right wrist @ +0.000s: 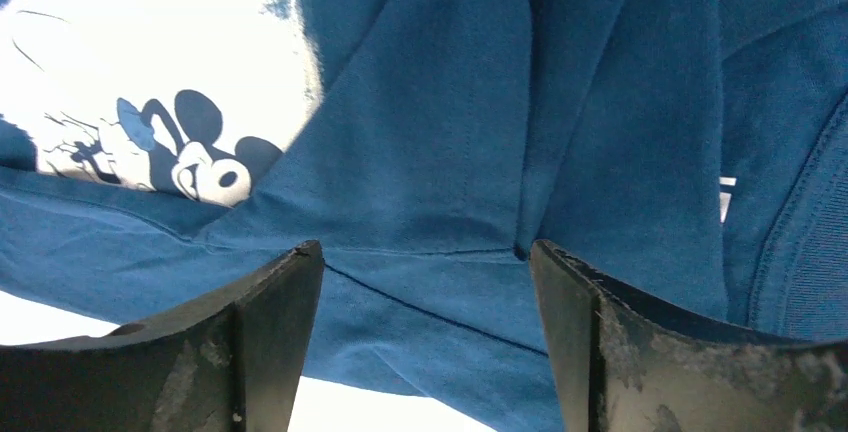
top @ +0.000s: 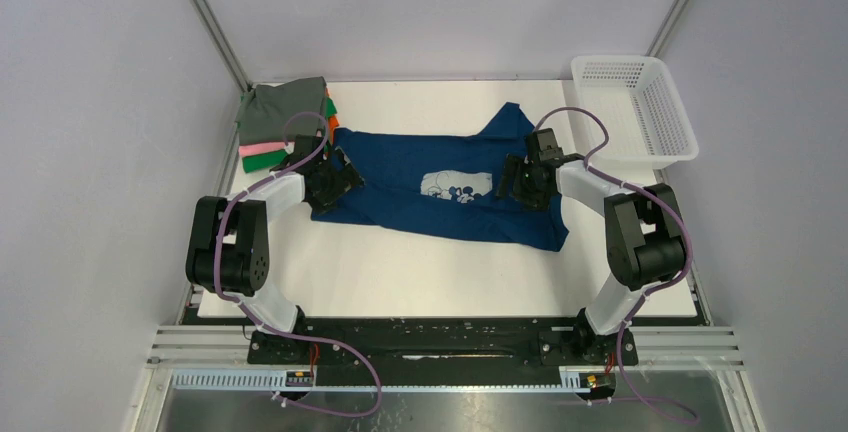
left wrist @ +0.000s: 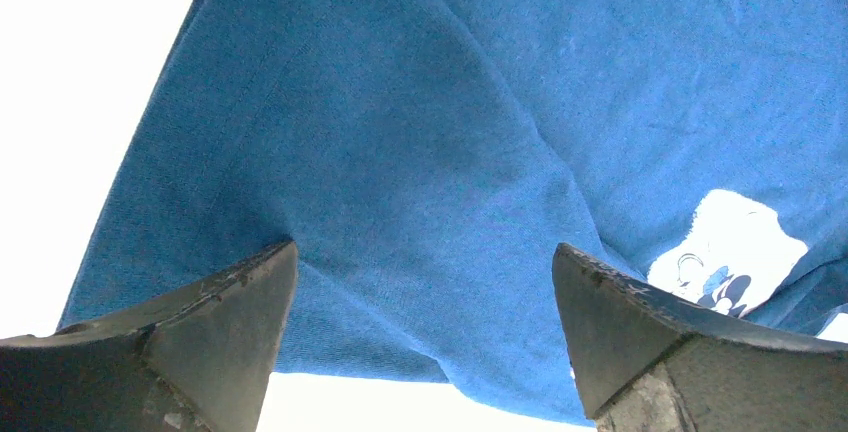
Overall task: Fold and stack the t-shirts
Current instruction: Fold the flattened tshirt in 1/3 of the way
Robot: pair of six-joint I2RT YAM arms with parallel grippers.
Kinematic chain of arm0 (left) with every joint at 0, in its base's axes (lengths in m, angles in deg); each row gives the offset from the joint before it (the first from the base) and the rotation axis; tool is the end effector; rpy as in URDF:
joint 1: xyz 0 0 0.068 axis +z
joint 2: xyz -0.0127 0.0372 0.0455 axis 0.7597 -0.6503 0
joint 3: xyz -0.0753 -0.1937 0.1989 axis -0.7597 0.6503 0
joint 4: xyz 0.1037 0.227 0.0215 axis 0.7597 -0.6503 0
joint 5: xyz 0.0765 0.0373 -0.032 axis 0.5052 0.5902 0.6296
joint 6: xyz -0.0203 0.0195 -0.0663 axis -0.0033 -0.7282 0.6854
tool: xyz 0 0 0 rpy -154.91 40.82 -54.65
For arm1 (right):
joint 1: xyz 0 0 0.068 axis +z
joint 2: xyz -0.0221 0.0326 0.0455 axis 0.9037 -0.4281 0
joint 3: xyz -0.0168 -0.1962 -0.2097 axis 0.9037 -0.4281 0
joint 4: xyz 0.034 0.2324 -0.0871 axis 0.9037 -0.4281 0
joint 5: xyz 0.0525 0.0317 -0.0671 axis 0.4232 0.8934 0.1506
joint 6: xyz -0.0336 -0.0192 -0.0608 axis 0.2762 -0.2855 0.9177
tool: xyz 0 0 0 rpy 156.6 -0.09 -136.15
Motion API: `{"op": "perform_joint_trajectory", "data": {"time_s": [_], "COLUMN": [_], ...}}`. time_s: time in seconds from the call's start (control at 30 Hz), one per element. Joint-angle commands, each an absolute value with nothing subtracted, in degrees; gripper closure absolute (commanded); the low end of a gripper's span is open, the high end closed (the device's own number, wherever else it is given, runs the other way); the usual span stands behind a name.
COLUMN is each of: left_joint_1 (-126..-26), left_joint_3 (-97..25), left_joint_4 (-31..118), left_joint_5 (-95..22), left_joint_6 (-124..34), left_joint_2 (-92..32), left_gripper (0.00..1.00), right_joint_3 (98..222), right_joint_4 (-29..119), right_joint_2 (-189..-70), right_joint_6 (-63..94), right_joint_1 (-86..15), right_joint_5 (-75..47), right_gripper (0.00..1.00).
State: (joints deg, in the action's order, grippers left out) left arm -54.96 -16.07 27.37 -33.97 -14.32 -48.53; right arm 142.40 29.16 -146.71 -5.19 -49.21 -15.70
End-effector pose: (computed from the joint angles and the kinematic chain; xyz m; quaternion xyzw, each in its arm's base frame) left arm 0.3254 -0.0375 0.1710 -0.2847 0.9119 -0.1622 0.2470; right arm 0.3357 0.0993 0.1751 0.0866 0.9524 0.1534 0.2489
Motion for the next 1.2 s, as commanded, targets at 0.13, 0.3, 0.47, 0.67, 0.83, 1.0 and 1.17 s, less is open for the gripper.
{"op": "perform_joint_trajectory", "data": {"time_s": [0.13,0.3,0.47,0.67,0.83,1.0,1.17], "left_joint_1": [-54.9,-55.0,-54.9,-54.9,-55.0,-54.9,-54.9], "left_joint_3": [-17.7,-17.6,-17.7,-17.7,-17.9,-17.9,-18.2], "left_joint_4": [26.3,26.4,26.4,26.4,26.2,26.0,25.6], "left_joint_5": [-32.0,-32.1,-32.4,-32.4,-32.4,-32.1,-31.8], "left_joint_6": [-15.3,-15.3,-15.3,-15.4,-15.5,-15.6,-15.7], "left_joint_2": [-48.4,-48.4,-48.5,-48.6,-48.8,-48.9,-48.7], "left_gripper": [0.01,0.01,0.01,0.01,0.01,0.01,0.01], "right_joint_3": [142.0,142.4,143.2,145.8,149.9,155.2,163.7], "right_joint_4": [27.9,28.1,29.0,29.8,28.3,25.9,22.0], "right_joint_2": [-147.3,-148.1,-148.3,-150.1,-151.9,-152.8,-157.5], "right_joint_6": [-1.7,-1.8,-2.3,-2.8,-1.8,0.6,1.8], "right_joint_1": [-48.9,-48.8,-48.7,-48.7,-48.7,-48.6,-47.9], "right_joint_5": [-13.1,-12.3,-13.0,-15.2,-15.6,-15.8,-16.3], "right_gripper": [0.3,0.4,0.51,0.8,0.93,0.92,0.84]}}
